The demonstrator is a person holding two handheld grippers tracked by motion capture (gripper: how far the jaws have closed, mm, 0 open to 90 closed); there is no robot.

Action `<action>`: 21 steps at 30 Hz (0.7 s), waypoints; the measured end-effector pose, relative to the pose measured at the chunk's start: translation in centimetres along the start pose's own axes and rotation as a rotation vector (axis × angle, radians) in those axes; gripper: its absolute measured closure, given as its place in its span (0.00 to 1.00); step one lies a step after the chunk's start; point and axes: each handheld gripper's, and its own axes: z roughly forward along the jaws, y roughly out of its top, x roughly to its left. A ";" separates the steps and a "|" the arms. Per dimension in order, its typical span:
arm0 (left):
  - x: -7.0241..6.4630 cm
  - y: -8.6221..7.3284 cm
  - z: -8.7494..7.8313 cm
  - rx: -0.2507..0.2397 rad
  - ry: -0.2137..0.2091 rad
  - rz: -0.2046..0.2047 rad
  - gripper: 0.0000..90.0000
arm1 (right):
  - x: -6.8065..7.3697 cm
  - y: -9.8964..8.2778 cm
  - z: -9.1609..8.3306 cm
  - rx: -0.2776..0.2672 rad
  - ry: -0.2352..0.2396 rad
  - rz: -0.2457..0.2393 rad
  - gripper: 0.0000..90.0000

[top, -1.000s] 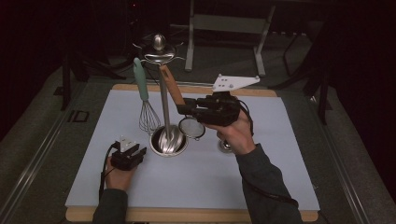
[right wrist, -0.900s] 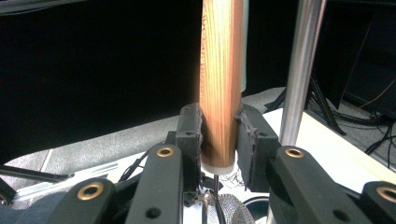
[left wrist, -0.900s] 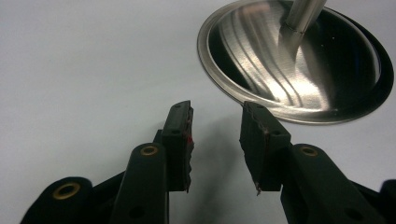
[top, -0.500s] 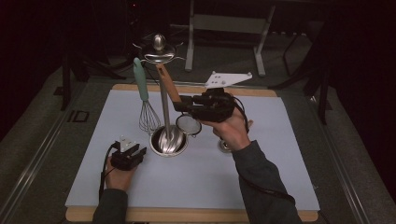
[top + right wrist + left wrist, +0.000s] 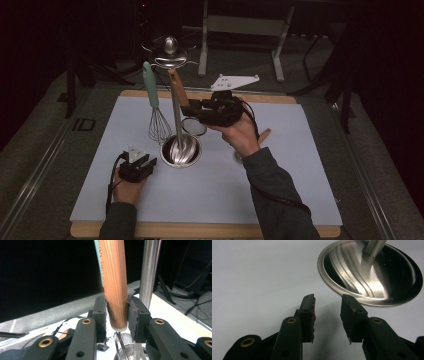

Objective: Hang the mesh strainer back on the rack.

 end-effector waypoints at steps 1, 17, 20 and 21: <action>0.0 0.0 0.0 0.000 0.000 0.000 0.71 | 0.0 0.0 0.0 0.000 0.000 0.000 0.78; 0.0 0.0 0.0 0.000 -0.001 -0.004 0.71 | 0.1 0.1 1.3 0.057 -0.125 -0.033 0.71; 0.0 0.0 0.0 -0.001 0.001 -0.005 0.71 | 0.2 0.1 1.3 0.062 -0.130 -0.043 0.70; 0.0 0.0 0.0 -0.001 0.001 -0.005 0.71 | 0.2 0.1 1.3 0.067 -0.133 -0.043 0.71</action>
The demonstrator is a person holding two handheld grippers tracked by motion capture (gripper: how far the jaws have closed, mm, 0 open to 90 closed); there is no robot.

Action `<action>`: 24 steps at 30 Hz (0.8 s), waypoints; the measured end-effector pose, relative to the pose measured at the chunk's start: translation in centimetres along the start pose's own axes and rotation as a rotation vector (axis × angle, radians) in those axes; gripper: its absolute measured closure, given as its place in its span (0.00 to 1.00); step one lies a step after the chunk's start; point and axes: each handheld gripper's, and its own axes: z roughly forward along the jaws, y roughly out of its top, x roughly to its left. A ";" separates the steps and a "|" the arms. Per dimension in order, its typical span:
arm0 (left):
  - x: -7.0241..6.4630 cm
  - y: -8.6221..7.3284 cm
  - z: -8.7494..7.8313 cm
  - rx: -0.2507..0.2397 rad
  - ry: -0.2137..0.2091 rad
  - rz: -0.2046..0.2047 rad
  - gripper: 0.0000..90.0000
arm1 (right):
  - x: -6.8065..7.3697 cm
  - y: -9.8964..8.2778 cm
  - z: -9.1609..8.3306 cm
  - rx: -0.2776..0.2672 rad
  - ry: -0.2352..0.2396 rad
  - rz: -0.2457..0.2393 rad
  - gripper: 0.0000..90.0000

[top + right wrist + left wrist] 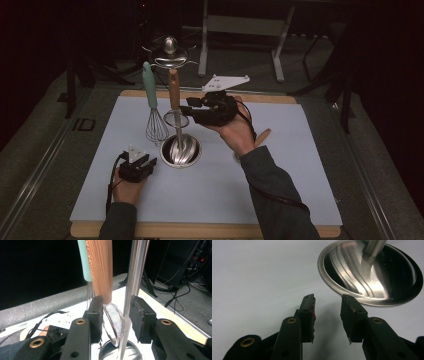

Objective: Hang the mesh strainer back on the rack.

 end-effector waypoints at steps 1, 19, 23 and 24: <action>0.0 0.0 0.0 0.000 0.000 -0.001 0.71 | 0.0 0.0 0.0 0.003 -0.003 -0.003 0.70; 0.0 0.0 0.0 0.002 0.000 0.001 0.71 | -0.7 -1.3 -0.9 0.049 -0.047 -0.049 0.69; 0.0 0.0 0.0 0.003 0.000 0.001 0.71 | -0.9 -1.6 -1.1 0.062 -0.055 -0.052 0.69; 0.0 0.0 0.0 0.002 0.000 0.000 0.71 | -1.1 -1.9 -1.3 0.065 -0.058 -0.049 0.68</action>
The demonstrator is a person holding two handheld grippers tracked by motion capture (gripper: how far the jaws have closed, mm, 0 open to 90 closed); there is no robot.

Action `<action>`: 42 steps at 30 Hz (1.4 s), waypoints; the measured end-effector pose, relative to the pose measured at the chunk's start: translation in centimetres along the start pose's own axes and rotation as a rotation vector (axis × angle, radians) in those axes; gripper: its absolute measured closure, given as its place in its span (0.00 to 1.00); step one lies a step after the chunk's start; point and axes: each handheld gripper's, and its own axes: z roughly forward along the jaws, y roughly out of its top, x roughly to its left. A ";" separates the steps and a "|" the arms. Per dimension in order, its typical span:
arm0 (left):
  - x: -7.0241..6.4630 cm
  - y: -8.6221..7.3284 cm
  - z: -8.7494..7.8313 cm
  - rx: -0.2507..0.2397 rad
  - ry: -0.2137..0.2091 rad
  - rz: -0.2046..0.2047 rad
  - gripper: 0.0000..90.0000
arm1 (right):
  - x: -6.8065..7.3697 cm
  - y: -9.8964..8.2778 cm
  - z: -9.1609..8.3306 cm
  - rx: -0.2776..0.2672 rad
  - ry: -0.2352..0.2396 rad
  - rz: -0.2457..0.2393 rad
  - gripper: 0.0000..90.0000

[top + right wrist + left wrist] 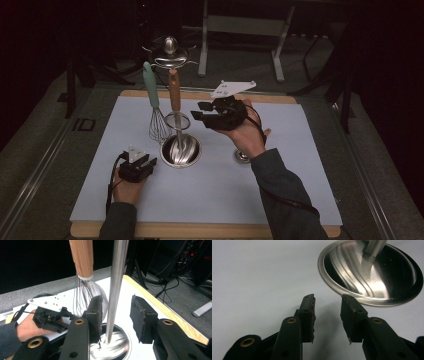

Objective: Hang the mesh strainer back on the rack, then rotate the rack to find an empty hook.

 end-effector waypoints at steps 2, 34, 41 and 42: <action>0.0 0.0 0.0 -0.001 0.000 -0.002 0.71 | -0.2 -0.2 -0.1 0.003 -0.002 0.003 0.68; 0.0 0.0 0.0 0.002 0.005 0.004 0.71 | -1.6 -5.9 -1.6 0.115 -0.055 0.018 0.65; -0.2 0.0 0.0 0.004 0.014 0.015 0.72 | -1.7 -8.8 -1.5 0.159 -0.099 0.024 0.63; -0.2 0.0 0.0 0.002 0.014 0.016 0.72 | -1.7 -9.1 -1.5 0.166 -0.104 0.023 0.63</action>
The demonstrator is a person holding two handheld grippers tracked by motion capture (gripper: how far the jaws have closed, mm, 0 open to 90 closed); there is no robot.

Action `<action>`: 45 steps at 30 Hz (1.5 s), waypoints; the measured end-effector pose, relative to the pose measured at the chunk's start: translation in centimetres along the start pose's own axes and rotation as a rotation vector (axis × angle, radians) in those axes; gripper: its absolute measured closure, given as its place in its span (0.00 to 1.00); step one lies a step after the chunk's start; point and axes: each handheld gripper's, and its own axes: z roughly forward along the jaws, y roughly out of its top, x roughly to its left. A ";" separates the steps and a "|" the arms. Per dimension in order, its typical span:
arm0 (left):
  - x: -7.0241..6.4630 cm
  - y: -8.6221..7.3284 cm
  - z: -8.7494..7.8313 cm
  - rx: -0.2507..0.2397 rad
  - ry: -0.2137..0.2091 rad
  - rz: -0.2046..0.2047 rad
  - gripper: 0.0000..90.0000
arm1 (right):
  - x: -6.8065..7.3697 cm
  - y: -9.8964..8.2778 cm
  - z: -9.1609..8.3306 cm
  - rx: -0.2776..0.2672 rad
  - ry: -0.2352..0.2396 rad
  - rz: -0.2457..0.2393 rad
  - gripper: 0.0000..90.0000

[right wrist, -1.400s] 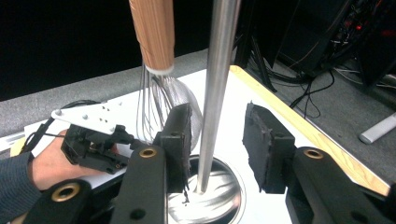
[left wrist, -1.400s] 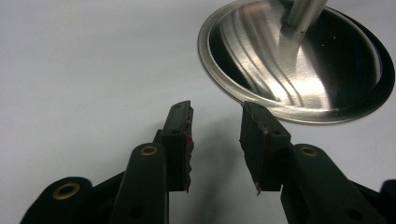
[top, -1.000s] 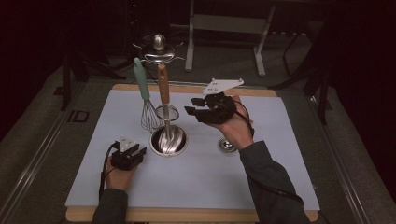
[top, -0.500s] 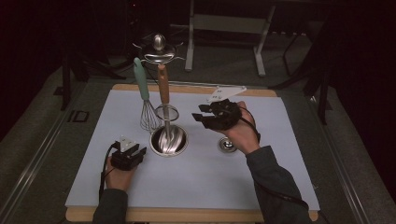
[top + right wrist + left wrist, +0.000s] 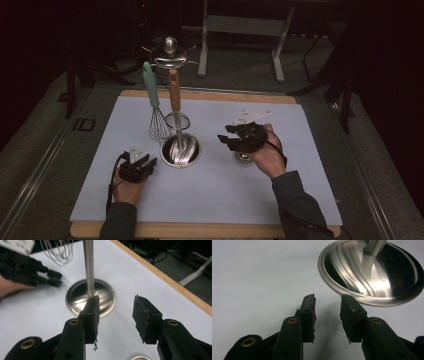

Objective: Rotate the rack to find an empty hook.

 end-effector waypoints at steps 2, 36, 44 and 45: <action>0.0 0.0 0.0 -0.004 0.000 0.002 0.72 | 0.0 -0.7 0.1 0.011 -0.011 -0.003 0.62; -1.1 4.7 -7.0 -0.316 -0.044 0.008 0.83 | -1.5 -11.4 -1.8 0.059 -0.101 0.178 0.58; -1.8 6.9 -8.9 -0.407 -0.099 0.022 0.84 | -2.5 -12.5 -2.3 0.060 -0.113 0.224 0.58; -1.8 6.9 -8.9 -0.407 -0.099 0.022 0.85 | -2.5 -12.5 -2.3 0.062 -0.114 0.226 0.58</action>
